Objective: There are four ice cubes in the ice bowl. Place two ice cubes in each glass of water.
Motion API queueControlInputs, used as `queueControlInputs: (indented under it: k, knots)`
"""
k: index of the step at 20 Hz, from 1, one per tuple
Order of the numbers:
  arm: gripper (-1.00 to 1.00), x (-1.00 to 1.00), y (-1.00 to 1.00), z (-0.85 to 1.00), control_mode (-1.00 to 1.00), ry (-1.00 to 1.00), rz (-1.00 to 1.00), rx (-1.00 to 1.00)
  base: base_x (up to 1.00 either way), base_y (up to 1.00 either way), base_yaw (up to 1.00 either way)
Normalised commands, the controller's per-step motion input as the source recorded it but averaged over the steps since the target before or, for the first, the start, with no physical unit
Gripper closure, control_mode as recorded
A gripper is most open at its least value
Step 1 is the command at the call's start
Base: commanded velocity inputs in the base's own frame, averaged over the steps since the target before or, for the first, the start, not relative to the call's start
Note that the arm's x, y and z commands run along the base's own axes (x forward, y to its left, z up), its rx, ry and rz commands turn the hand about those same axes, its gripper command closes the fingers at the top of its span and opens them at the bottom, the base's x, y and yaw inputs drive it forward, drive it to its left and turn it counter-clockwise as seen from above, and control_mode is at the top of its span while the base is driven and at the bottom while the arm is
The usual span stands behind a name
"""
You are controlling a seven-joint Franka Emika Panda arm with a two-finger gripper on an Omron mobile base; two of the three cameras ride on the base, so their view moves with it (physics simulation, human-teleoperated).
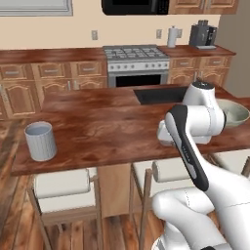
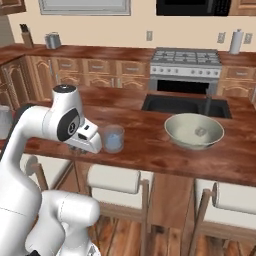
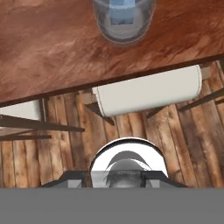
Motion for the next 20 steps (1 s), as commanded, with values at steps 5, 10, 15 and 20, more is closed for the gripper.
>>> queueControlInputs:
  k: [5, 10, 15, 20]
  knots:
    - [1.0, 0.0, 0.0, 0.0, 1.0, 0.0, 0.0, 0.0, 0.0, 0.72, 0.0]
    - [1.0, 0.0, 0.0, 0.0, 1.0, 0.0, 0.0, 0.0, 0.0, 0.62, 0.0]
    - [1.0, 0.0, 0.0, 0.0, 1.0, 0.0, 0.0, 0.0, 0.07, 0.61, 0.0]
    - [1.0, 0.0, 0.0, 0.0, 1.0, 0.0, 0.0, 0.0, 0.21, 0.54, 0.0]
